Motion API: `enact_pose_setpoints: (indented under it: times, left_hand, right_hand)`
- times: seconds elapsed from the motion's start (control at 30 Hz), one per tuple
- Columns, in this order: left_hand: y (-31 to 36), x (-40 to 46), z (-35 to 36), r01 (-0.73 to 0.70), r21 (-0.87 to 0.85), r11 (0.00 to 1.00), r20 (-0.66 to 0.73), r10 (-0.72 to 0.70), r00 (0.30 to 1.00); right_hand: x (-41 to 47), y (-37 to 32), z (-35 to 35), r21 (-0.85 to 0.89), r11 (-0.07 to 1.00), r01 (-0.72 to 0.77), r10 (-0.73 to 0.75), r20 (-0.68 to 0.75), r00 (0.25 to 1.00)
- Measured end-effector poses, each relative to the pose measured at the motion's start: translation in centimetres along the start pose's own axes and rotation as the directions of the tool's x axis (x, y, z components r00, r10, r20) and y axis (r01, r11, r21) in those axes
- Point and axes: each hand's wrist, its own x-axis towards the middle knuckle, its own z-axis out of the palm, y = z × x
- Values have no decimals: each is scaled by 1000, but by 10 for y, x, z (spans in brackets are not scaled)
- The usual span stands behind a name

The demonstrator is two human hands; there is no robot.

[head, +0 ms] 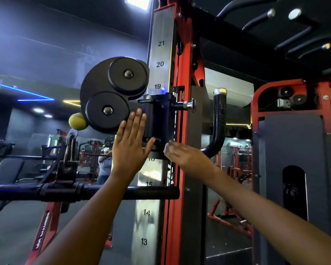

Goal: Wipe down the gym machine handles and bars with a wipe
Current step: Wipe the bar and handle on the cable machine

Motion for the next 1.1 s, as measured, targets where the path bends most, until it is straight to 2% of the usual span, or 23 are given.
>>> enact_pose_setpoints:
  times: [0.07,0.17,0.23,0.3,0.33,0.37,0.43,0.47,0.53,0.6,0.67,0.7,0.73,0.83,0.93,1.0,1.03,1.07,1.1]
  left_hand:
    - [0,0,-1,8,7,1000,16,-8,1000]
    - [-1,-1,1,15,12,1000,31,-15,999]
    - [0,0,1,16,5,1000,33,-17,999]
    - [1,0,0,25,-13,1000,27,-24,999]
    - [2,0,1,29,-19,999,26,-28,999]
    - [2,-1,1,33,-22,999,26,-33,999]
    - [3,-1,3,38,-34,999,24,-37,999]
    - [3,0,3,40,-42,998,25,-39,999]
    - [2,0,3,40,-47,998,27,-39,999]
    - [1,0,3,32,-38,999,22,-31,999]
    - [1,0,2,25,-39,999,21,-24,999]
    - [1,0,2,26,-44,999,23,-25,999]
    - [1,0,1,27,-49,998,26,-26,999]
    - [3,-1,0,45,-51,998,38,-43,998]
    - [6,0,0,57,-53,997,46,-55,997]
    - [6,0,1,60,-52,997,36,-59,998]
    - [6,-1,2,63,-53,997,30,-61,998]
    - [6,-1,2,63,-56,996,24,-62,998]
    - [6,-1,3,63,-58,996,18,-62,998]
  right_hand:
    - [-18,12,12,-181,972,149,-148,18,989]
    - [-61,34,16,-252,954,160,-171,-21,985]
    - [-93,43,15,-248,961,122,-133,-27,991]
    - [-119,45,11,-92,992,-83,65,-191,979]
    - [-124,44,5,66,969,-237,246,-300,922]
    - [-122,43,-2,232,905,-355,422,-403,812]
    - [-97,49,-23,474,746,-469,666,-500,554]
    - [-79,54,-34,545,678,-494,735,-495,463]
    - [-43,72,-50,610,605,-512,796,-469,382]
    - [-12,89,-57,597,582,-552,813,-433,389]
    - [4,90,-52,558,609,-564,793,-396,464]
    - [4,85,-45,560,610,-560,790,-382,479]
    - [-2,76,-36,585,588,-559,807,-372,459]
    - [-39,25,-6,715,438,-545,897,-310,314]
    - [-68,-23,11,802,275,-531,950,-144,276]
    - [-64,-13,7,860,156,-485,982,-84,167]
    - [-58,4,1,876,140,-461,989,-102,106]
    - [-48,23,-8,871,179,-458,984,-154,92]
    - [-39,42,-19,840,261,-476,965,-222,138]
